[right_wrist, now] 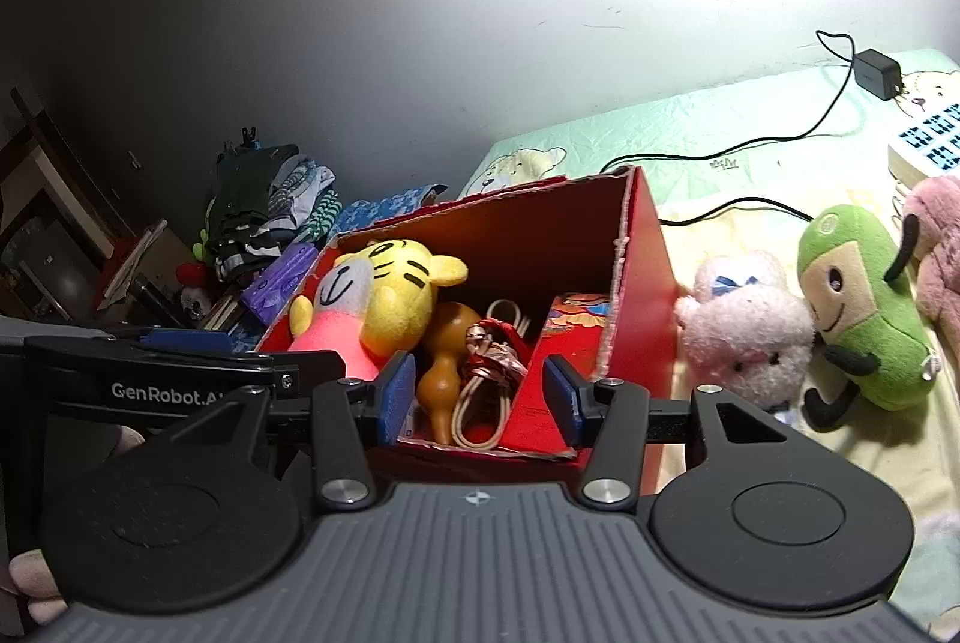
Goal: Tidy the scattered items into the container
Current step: 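Withdraw the right gripper from the box, then move the right gripper to the pink teddy bear and grasp it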
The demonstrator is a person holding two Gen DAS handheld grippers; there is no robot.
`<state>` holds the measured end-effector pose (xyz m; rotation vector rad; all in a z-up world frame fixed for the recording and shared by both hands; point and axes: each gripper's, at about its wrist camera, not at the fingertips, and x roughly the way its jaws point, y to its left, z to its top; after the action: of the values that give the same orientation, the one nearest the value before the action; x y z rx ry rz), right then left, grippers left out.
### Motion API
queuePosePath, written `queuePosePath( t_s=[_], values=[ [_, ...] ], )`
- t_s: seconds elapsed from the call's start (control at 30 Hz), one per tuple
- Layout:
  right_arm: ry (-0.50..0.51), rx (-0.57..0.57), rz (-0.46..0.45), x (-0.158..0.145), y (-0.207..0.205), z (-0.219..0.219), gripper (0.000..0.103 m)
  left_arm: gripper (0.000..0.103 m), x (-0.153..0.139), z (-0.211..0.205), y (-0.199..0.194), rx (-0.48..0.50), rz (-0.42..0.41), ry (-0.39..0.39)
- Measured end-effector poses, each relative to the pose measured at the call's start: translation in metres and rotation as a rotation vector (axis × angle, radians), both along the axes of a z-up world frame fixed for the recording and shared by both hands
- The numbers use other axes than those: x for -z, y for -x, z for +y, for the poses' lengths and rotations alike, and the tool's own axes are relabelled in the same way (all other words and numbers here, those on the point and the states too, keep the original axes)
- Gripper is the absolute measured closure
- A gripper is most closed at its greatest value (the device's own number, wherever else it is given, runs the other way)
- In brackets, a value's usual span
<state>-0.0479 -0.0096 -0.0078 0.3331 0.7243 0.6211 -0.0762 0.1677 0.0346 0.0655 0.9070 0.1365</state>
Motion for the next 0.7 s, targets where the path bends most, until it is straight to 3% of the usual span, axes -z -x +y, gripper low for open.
queuePosePath(
  t_s=[0.37,0.7],
  values=[
    [-0.042,0.095,0.017,0.008,0.006,-0.091,0.051,0.007,0.004,-0.084,-0.016,0.113,0.007,0.013],
    [-0.083,0.264,0.104,0.036,-0.001,-0.182,0.052,0.013,0.030,-0.164,-0.041,0.280,0.063,0.141]
  ],
)
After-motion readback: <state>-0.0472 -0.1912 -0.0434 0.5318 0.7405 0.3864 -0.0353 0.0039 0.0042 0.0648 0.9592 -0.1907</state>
